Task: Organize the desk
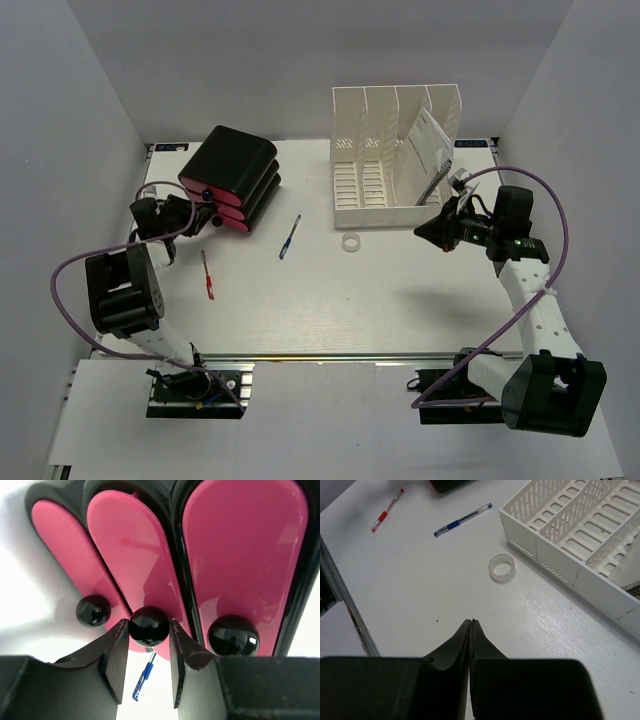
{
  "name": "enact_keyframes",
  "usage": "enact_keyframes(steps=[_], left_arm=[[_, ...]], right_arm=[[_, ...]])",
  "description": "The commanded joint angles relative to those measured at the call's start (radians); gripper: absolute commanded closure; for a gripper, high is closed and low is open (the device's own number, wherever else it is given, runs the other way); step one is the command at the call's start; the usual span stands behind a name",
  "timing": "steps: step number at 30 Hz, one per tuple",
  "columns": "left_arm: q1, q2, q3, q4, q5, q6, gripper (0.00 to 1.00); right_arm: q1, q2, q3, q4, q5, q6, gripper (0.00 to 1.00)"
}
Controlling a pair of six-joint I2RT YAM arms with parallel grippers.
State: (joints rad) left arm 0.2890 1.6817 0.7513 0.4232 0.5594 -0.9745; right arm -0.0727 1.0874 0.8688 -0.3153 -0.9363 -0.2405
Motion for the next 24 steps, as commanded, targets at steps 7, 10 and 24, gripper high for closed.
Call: enact_keyframes(steps=[7,10,24], left_arm=[[0.025,-0.184,-0.096,-0.119,-0.045,0.063,0.87],[0.036,-0.230,-0.122,-0.155,-0.056,0.088,0.87],[0.045,-0.289,-0.060,-0.355,-0.084,0.166,0.28]], right_arm=[[-0.006,0.003,0.004,-0.001,0.001,-0.014,0.99],[-0.006,0.000,0.004,-0.002,-0.004,-0.014,1.00],[-0.007,-0.003,0.006,-0.004,-0.009,-0.016,0.99]])
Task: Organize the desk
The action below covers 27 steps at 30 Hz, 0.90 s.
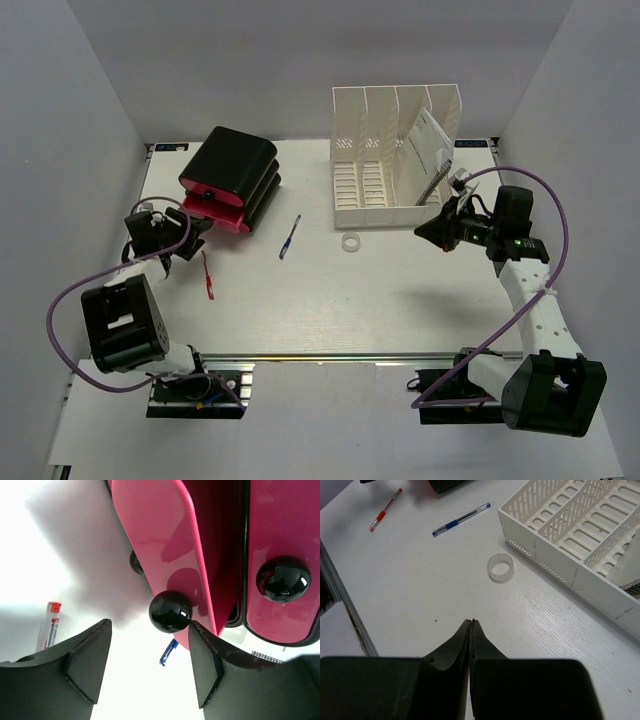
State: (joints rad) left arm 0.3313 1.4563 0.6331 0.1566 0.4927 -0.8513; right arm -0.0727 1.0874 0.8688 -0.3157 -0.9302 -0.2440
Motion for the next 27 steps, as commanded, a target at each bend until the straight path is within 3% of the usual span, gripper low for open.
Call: enact_keyframes(steps=[1,5,9,13,15,21,27], left_arm=[[0.003,-0.083,0.068,-0.110,-0.025,0.063,0.28],[0.012,-0.164,0.108,-0.242,-0.068,0.106,0.31],[0.012,-0.260,0.131,-0.382,-0.141,0.164,0.42],[0.012,-0.301,0.163,-0.546,-0.223,0.268,0.86],[0.012,-0.304,0.154,-0.603,-0.239,0.322,0.91],[-0.021,-0.268,0.105,-0.638,-0.215,0.400,0.73],[-0.052,-0.271,0.082,-0.647,-0.290,0.408,0.59]], right_arm=[[-0.007,-0.004,0.006,-0.005,-0.016,-0.014,0.99],[-0.006,-0.011,0.007,-0.006,-0.016,-0.015,0.99],[-0.007,-0.017,0.007,-0.008,-0.021,-0.015,0.99],[-0.006,-0.024,0.007,-0.006,-0.024,-0.015,0.99],[-0.006,-0.029,0.007,-0.006,-0.028,-0.015,0.99],[-0.006,-0.034,0.009,-0.008,-0.035,-0.015,0.99],[-0.006,-0.037,0.009,-0.008,-0.033,-0.015,0.99]])
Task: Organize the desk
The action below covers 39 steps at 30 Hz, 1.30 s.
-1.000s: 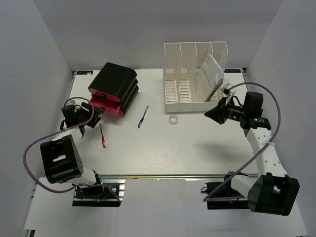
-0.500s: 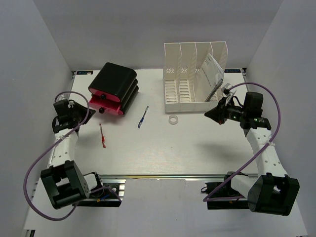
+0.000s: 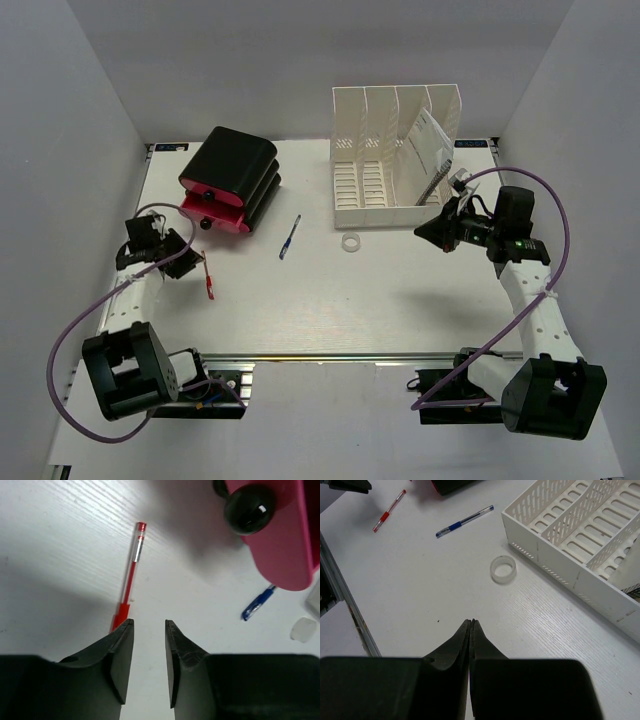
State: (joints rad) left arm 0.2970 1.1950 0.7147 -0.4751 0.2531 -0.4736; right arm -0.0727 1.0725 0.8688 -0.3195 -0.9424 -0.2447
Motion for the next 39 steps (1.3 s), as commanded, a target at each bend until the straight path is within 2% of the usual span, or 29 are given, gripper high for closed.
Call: enact_keyframes(steps=[1,10,21,28,34,39], left_arm=[[-0.034,0.000,0.000,-0.028,-0.083,0.032,0.58],[-0.131,0.161,0.032,-0.014,-0.199,0.013,0.56],[-0.180,0.251,0.078,0.004,-0.379,0.036,0.57],[-0.180,0.288,0.081,0.029,-0.373,0.055,0.62],[-0.190,0.218,0.057,0.053,-0.361,0.058,0.61],[-0.190,0.256,0.061,0.041,-0.353,0.064,0.60]], right_arm=[[-0.006,-0.020,0.010,-0.004,-0.021,-0.015,0.99],[-0.006,-0.022,0.010,-0.004,-0.018,-0.015,0.99],[-0.007,-0.023,0.012,-0.010,-0.016,-0.018,0.99],[-0.007,-0.019,0.012,-0.010,-0.015,-0.019,0.99],[-0.007,-0.017,0.012,-0.009,-0.013,-0.021,0.99],[-0.007,-0.019,0.012,-0.010,-0.013,-0.019,0.99]])
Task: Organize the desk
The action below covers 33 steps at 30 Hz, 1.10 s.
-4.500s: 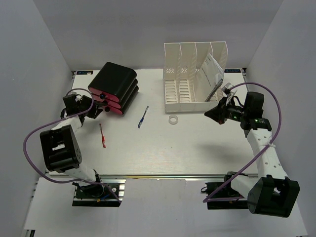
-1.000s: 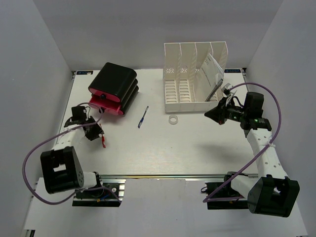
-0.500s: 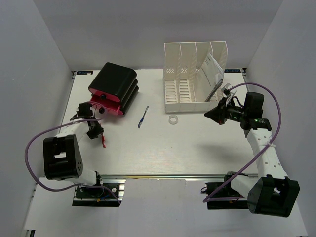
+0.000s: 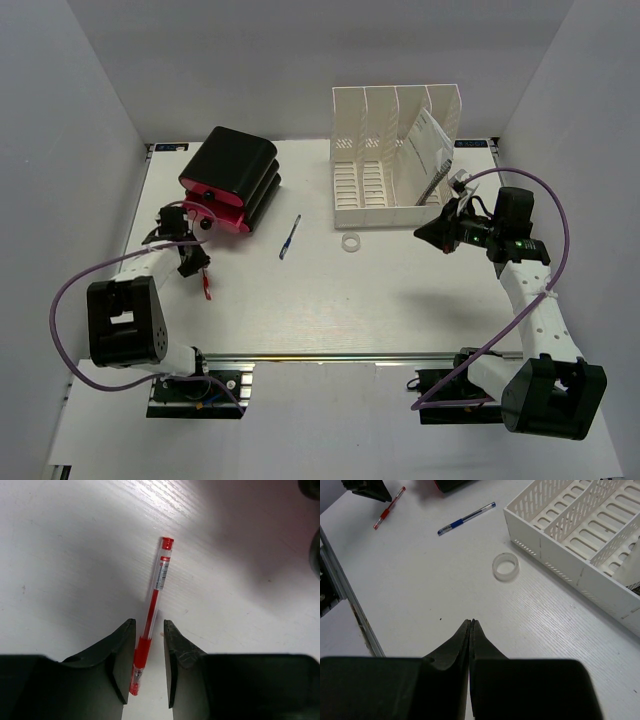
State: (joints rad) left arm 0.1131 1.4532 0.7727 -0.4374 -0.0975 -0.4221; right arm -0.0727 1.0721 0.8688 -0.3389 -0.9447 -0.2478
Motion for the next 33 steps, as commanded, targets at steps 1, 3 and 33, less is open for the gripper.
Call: enact_keyframes(steps=[1,3,33], left_arm=[[-0.006,0.021,0.008,-0.001,-0.002,0.013,0.60],[-0.015,0.039,0.016,-0.009,-0.001,0.013,0.60],[-0.015,-0.034,0.069,-0.119,0.073,-0.020,1.00]], right_arm=[[-0.007,-0.018,0.012,0.009,-0.011,-0.018,0.99],[-0.007,-0.017,0.013,0.009,-0.011,-0.018,0.99],[-0.010,-0.029,0.018,0.000,-0.016,-0.025,0.99]])
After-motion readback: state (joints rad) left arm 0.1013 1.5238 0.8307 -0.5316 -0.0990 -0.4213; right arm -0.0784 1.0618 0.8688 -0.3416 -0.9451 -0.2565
